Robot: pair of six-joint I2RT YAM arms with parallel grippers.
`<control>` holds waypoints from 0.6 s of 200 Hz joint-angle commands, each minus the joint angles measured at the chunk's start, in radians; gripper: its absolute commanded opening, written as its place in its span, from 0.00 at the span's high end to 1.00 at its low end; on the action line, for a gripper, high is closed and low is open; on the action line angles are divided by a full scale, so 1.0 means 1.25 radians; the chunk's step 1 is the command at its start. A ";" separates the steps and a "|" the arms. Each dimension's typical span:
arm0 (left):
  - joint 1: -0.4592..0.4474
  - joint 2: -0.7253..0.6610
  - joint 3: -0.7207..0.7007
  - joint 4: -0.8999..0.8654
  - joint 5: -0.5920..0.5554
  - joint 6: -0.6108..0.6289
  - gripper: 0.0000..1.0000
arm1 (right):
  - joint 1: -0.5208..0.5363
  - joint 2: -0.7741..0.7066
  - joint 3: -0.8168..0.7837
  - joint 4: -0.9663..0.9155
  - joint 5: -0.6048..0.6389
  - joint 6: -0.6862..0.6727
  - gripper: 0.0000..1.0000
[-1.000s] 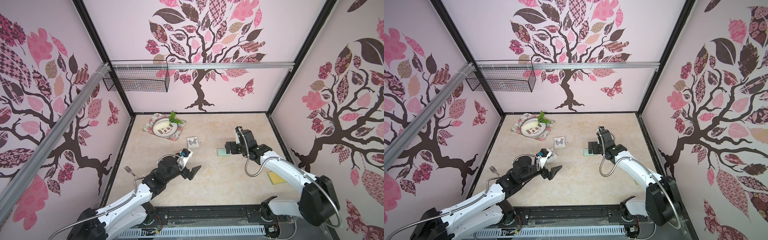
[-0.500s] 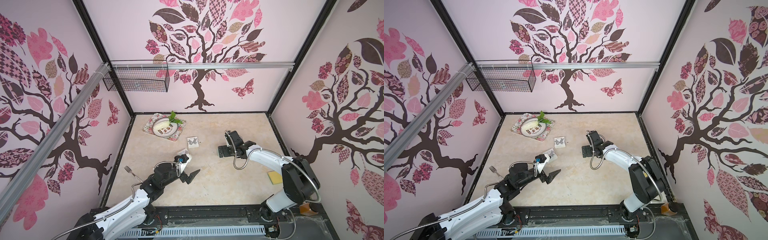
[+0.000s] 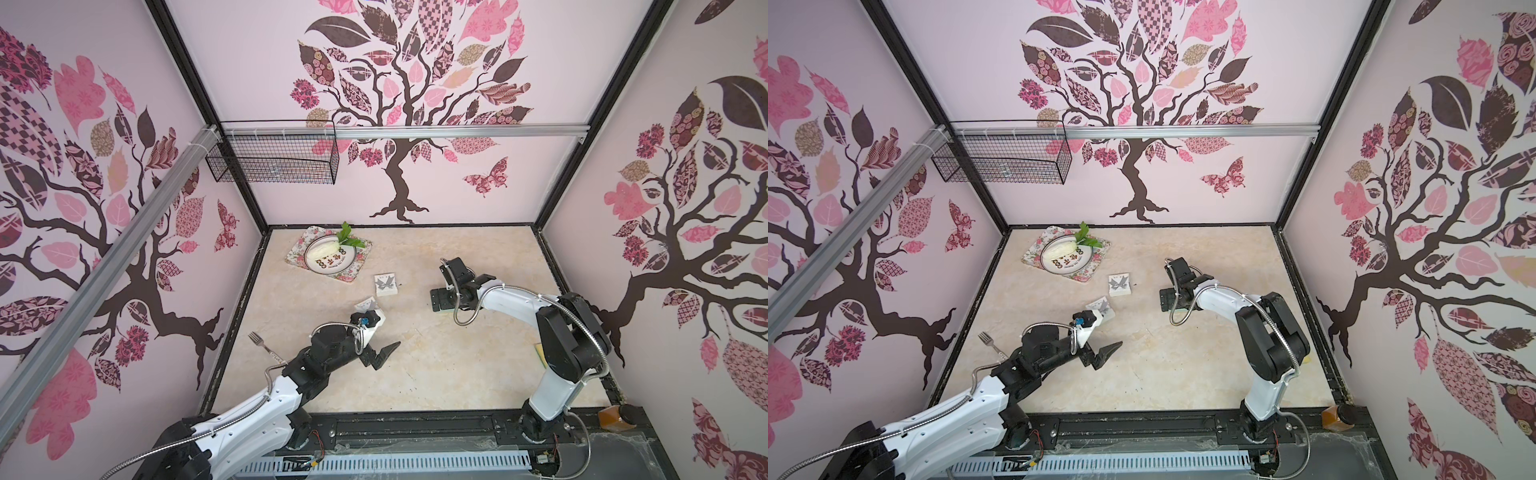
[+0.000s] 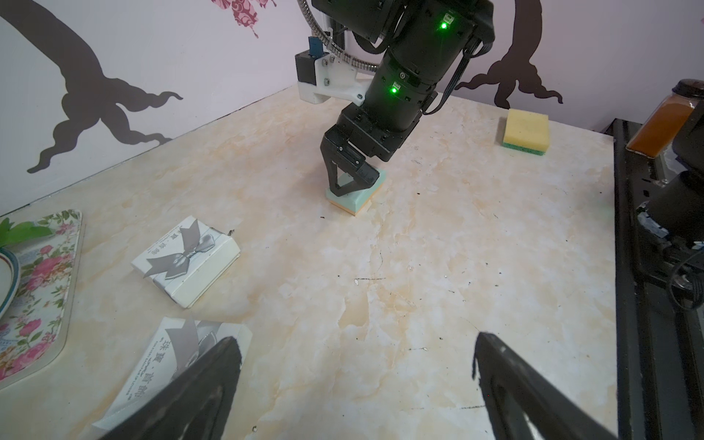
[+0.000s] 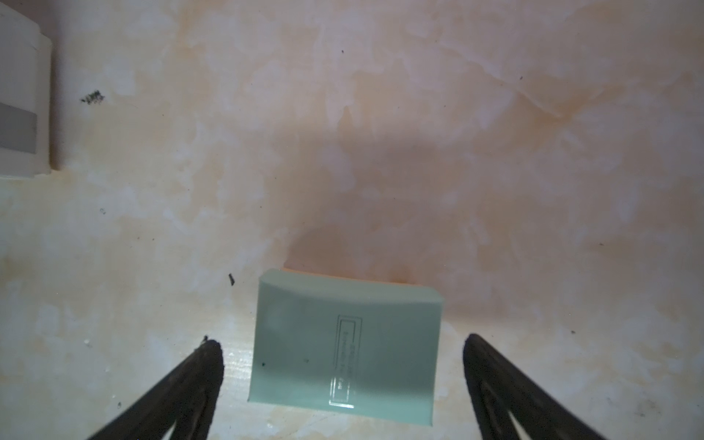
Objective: Take the rings out of the lift-off lid box
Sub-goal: Pick up the jewelry box from the center of the board.
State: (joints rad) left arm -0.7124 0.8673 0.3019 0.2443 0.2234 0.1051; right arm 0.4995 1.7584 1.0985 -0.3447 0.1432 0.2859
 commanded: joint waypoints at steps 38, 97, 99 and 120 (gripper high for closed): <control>-0.001 0.016 -0.001 0.035 0.015 0.012 0.02 | 0.006 0.051 0.020 -0.018 0.035 0.019 0.00; -0.001 0.011 -0.008 0.040 0.017 0.008 0.02 | 0.009 0.071 0.024 -0.007 0.039 0.036 0.03; -0.001 0.009 -0.008 0.040 0.016 0.009 0.02 | 0.010 0.071 0.025 -0.007 0.039 0.036 0.04; -0.002 0.002 -0.011 0.040 0.016 0.009 0.02 | 0.010 0.068 0.026 -0.006 0.039 0.037 0.12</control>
State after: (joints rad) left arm -0.7124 0.8860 0.3019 0.2607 0.2302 0.1043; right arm 0.5037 1.8248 1.0988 -0.3466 0.1719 0.3119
